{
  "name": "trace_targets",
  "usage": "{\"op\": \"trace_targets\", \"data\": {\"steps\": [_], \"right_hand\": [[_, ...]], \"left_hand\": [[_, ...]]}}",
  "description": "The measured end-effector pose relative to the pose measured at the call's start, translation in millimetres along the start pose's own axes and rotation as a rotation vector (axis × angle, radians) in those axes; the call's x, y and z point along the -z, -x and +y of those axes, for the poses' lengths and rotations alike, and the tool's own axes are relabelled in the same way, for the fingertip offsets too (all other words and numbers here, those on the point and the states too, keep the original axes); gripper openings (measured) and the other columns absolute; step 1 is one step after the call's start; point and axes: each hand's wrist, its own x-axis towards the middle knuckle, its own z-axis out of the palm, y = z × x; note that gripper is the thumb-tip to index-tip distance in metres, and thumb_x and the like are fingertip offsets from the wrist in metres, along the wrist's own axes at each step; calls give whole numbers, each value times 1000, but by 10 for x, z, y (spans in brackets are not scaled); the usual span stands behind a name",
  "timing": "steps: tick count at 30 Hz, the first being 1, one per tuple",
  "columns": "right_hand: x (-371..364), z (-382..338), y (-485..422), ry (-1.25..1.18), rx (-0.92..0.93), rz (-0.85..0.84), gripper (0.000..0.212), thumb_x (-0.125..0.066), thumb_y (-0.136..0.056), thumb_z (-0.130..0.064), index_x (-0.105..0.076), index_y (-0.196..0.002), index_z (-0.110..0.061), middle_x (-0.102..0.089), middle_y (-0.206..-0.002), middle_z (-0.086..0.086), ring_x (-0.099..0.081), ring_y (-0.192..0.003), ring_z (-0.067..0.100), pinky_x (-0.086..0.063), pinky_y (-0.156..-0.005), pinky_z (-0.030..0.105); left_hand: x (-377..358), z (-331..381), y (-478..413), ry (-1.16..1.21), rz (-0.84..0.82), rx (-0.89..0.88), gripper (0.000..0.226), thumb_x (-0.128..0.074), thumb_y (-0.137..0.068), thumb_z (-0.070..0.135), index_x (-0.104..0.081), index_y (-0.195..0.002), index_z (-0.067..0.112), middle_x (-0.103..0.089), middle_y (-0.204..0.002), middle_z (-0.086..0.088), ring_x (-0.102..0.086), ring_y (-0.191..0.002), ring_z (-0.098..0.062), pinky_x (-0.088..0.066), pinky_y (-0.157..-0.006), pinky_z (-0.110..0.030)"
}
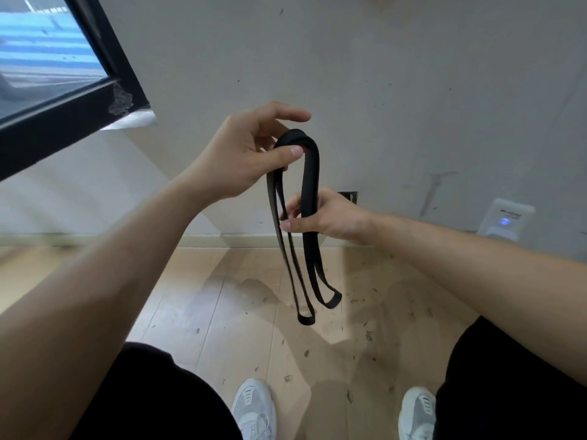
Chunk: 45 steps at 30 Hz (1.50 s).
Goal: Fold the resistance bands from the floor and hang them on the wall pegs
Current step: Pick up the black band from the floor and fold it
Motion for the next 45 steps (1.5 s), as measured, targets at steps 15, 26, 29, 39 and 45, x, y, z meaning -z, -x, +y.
{"op": "trace_targets", "data": {"steps": [15, 26, 29, 39, 45], "right_hand": [[310, 223, -25, 340, -42, -27, 12, -80, -82, -12, -72, -87, -19, -70, -81, -7, -65, -74, 5, -50, -74, 25], [436, 238, -5, 409, -34, -4, 14, -80, -84, -14, -70, -94, -16, -73, -90, 0, -71, -85, 16, -59, -85, 40], [239, 310, -58, 371, -33, 1, 17, -80, -83, -16, -71, -96, -20, -73, -96, -2, -71, -91, 13, -58, -88, 37], [-143, 283, -75, 72, -68, -46, 28, -78, -85, -19, -72, -110, -8, -72, -106, 5, -67, -93, 6, -52, -78, 14], [1, 325, -116, 33, -119, -62, 24, -75, -87, -13, -68, -109, -6, -72, -109, 17, -67, -88, 11, -53, -76, 28]], "left_hand": [[367, -167, 83, -140, -11, 111, 31, -68, -93, 8, -69, -122, 19, -73, -103, -1, -69, -89, -21, -58, -90, -35], [390, -141, 105, -213, -3, 106, 31, -70, -94, 13, -67, -123, 23, -73, -104, 0, -71, -94, -16, -64, -71, -39], [306, -70, 70, -113, 17, 95, 31, -74, -91, 10, -69, -121, 16, -74, -99, -5, -71, -92, -20, -65, -70, -39], [193, -25, 21, 115, 122, 58, 27, -71, -91, 2, -68, -117, 7, -72, -102, -20, -69, -96, -37, -64, -73, -42], [353, -144, 81, 128, 230, 82, 28, -71, -91, 3, -67, -118, 8, -71, -106, -20, -70, -92, -25, -64, -72, -41]]}}
